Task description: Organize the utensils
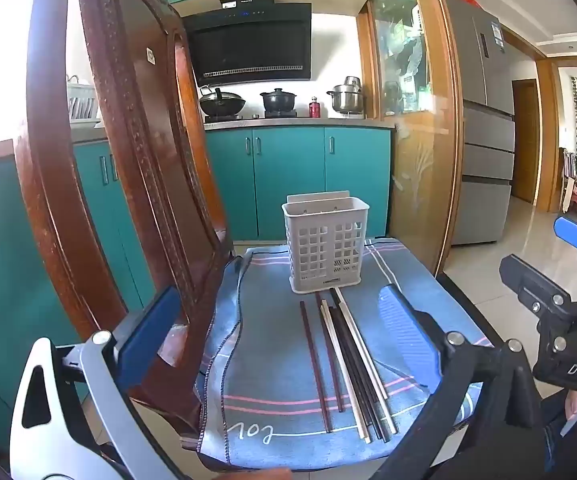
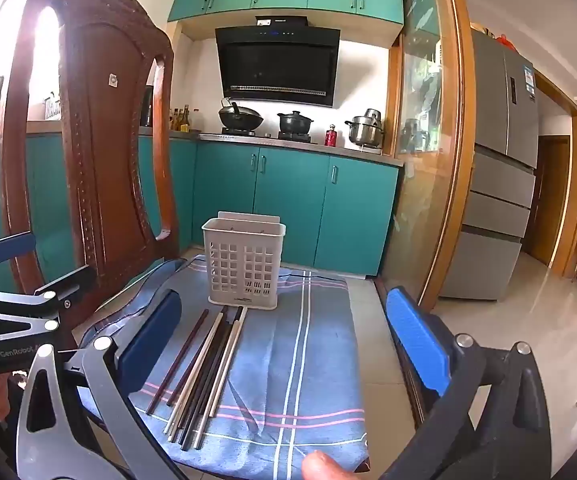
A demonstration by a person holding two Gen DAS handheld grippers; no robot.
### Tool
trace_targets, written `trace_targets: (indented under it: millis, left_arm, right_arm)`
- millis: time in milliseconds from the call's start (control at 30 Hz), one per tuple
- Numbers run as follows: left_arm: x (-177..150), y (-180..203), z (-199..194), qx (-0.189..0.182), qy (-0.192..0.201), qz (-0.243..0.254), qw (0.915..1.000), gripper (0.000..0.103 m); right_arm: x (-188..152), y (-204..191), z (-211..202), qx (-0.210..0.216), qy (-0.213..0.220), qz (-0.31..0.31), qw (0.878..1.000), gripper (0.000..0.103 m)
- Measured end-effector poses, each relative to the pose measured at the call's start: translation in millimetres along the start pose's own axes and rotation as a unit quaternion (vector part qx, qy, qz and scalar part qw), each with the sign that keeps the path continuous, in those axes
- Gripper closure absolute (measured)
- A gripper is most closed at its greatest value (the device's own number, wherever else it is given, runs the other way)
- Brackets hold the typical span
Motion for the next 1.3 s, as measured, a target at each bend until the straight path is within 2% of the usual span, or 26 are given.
trace_targets:
  millis: [500, 533, 1300]
  left_arm:
    - [-1.3, -10.5, 2.4, 0.003, -0.005, 0.001, 1.0000, 0.004]
    - [-1.5, -2.2, 1.9, 0.004, -0.005, 0.003, 1.0000, 0.004]
    - [-1.9, -2.3, 4.6, 0.005, -0.007, 0.004, 1.0000, 0.004]
  right_arm:
    - [0.4, -6.1, 0.0, 0.000, 0.006, -0.007, 1.000, 0.003]
    - [0.1, -6.2, 0.3, 0.000, 0.006, -0.007, 1.000, 0.003]
    - [0.2, -6.2, -0.6, 0.000, 0.008, -0.009, 1.000, 0.003]
Point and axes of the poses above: each gripper's, at about its wrist camera, not at the fingertips, and z roughly the way its jaws point, y to its right, x to its top, the point moved 1 cm from there along z, roughly the way its jaws point, and after that the axes turned 5 degrees about -x, right-handed, at the moved point
